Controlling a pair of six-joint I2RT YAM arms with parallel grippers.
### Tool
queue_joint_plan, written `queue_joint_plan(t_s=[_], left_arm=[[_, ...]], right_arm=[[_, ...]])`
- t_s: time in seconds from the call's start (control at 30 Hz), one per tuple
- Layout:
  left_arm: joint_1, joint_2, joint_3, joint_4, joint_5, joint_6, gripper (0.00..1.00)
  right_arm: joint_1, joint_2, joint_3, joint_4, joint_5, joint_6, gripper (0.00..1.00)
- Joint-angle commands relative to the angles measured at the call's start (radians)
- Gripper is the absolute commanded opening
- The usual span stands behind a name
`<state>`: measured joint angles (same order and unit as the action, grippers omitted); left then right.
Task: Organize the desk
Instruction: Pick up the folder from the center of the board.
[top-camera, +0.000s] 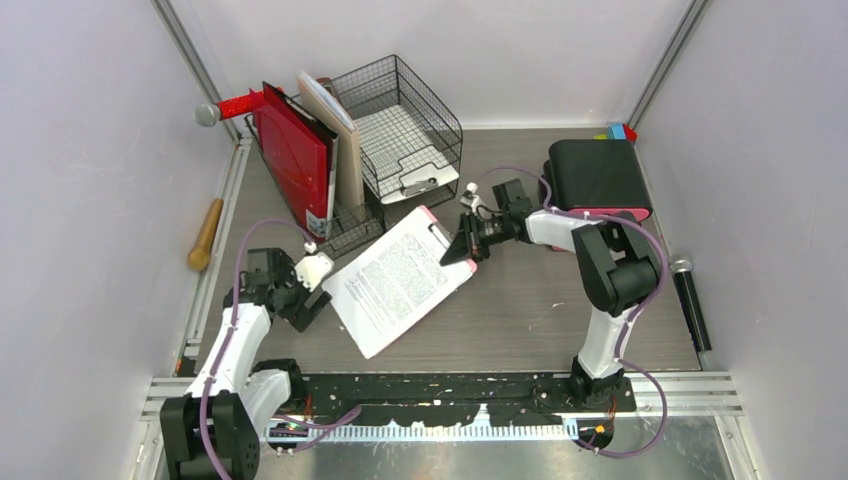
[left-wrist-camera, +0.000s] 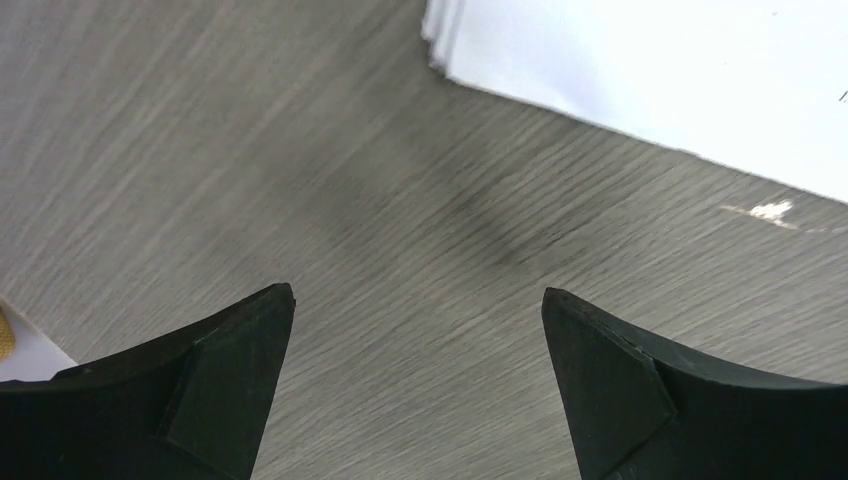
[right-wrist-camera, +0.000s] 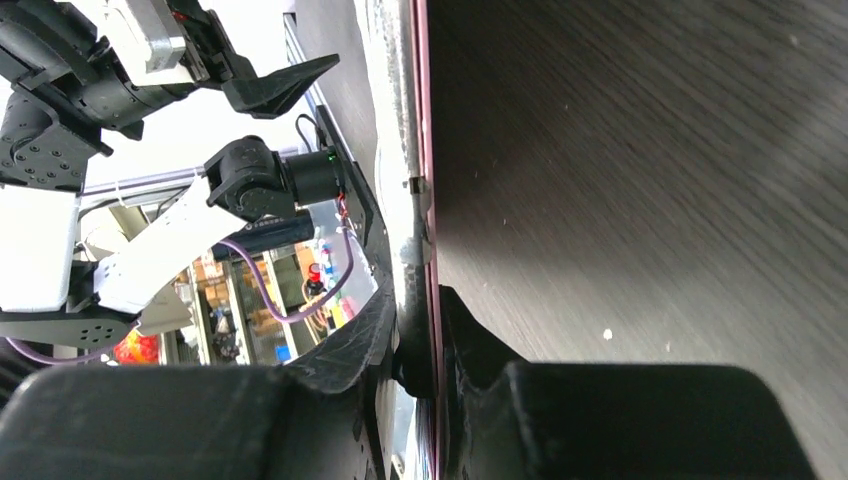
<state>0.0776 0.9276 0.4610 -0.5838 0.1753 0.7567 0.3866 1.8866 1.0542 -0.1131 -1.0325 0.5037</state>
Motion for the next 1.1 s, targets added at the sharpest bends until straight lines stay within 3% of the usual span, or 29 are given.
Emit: queue_joint_plan(t_s=[0.0,0.2,0.57,0.7,0.77,0.8,0.83,0.9,0.93,1.07], left_arm=[[-0.004,-0.04,0.118,-0.079,0.092,-0.08,0.99],[-0.004,-0.038,0.278,-0.199,0.278,-0.186,0.99],[-0.005,-0.026,0.467,-0.206,0.534,-0.436,0.99],[-0.005,-0.022,0.509,-0.159,0.603,-0.556,0.99],[-0.004,-0.024,0.517,-0.131,0.638,-0.61,0.99],[-0.006,-0.024,0.517,-0.114,0.651,-0.642,0.99],[-0.004,-0.023,0.513,-0.096,0.665,-0.671,0.99],[-0.005,-0.018,0.501,-0.046,0.685,-0.744,0.99],[-0.006,-0.014,0.494,-0.022,0.692,-0.784,0.99],[-0.005,0.015,0.481,0.054,0.706,-0.858,0.99]], right_arm=[[-0.033,-0.15,-0.004,-0.128,-0.08,-0.135,0.01],[-0.079,-0.353,-0.001,-0.425,-0.148,-0.367,0.0],[-0.234,-0.522,0.076,-0.46,-0.334,-0.354,0.0],[-0.254,-0.544,0.111,-0.445,-0.286,-0.32,0.0],[-0.269,-0.566,0.097,-0.343,-0.264,-0.204,0.0],[-0.273,-0.571,0.085,-0.216,-0.261,-0.149,0.0],[-0.28,-0.581,0.056,-0.139,-0.252,-0.006,0.0],[-0.29,-0.586,0.007,0.199,-0.23,0.217,0.0],[-0.292,-0.584,-0.01,0.266,-0.216,0.342,0.0],[-0.293,-0.543,-0.013,0.485,-0.176,0.557,0.0]])
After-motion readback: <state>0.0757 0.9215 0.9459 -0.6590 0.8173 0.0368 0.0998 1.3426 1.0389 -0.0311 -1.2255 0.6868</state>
